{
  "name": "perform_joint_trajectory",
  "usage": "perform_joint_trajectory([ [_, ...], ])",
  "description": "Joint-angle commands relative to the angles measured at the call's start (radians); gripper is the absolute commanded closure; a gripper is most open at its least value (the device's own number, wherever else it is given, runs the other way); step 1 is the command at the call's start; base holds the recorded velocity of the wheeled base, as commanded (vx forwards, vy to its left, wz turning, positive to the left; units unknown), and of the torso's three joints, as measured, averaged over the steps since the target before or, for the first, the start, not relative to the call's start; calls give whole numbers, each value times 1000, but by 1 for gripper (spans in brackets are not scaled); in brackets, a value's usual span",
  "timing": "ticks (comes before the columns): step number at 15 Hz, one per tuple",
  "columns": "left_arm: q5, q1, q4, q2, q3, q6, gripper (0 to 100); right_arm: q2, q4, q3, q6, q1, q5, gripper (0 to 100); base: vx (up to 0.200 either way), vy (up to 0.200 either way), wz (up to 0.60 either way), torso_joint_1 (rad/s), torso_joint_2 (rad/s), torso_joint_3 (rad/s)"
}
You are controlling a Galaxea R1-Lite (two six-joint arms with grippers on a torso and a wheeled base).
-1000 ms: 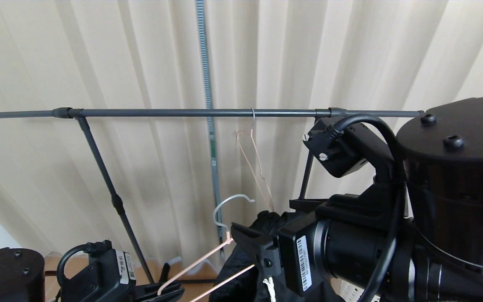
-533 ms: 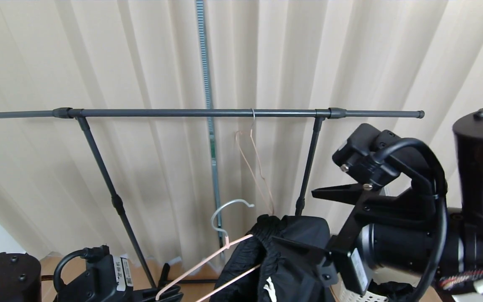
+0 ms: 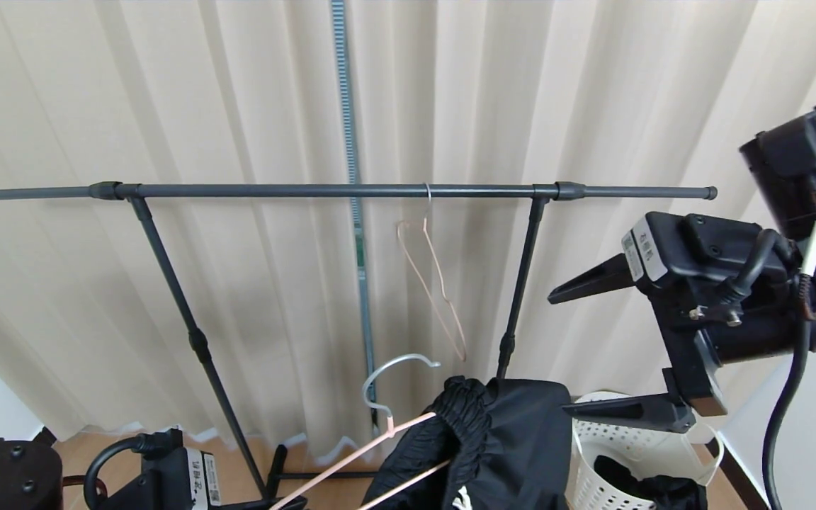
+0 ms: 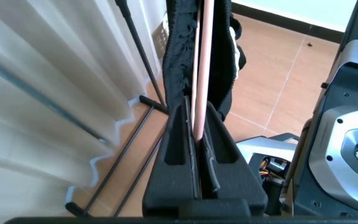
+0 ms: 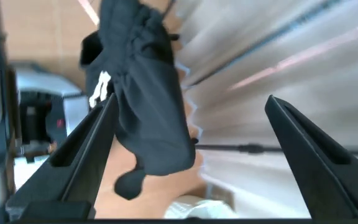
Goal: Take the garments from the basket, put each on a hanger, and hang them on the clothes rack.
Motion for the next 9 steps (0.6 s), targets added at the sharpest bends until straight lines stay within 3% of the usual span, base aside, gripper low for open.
perform_joint_trajectory([
  [1,0,-2,0,-7,0,0,100,143,65,-104,-116,-24,44,0,0,0,0,0,0,0],
  [5,0,-8,0,-6,0,-1,100,191,88,-113,-116,30,37,0,0,0,0,0,0,0],
  [9,0,-22,0,-7,0,-1,100,260,65,-140,-103,51,-25,0,0,0,0,0,0,0],
])
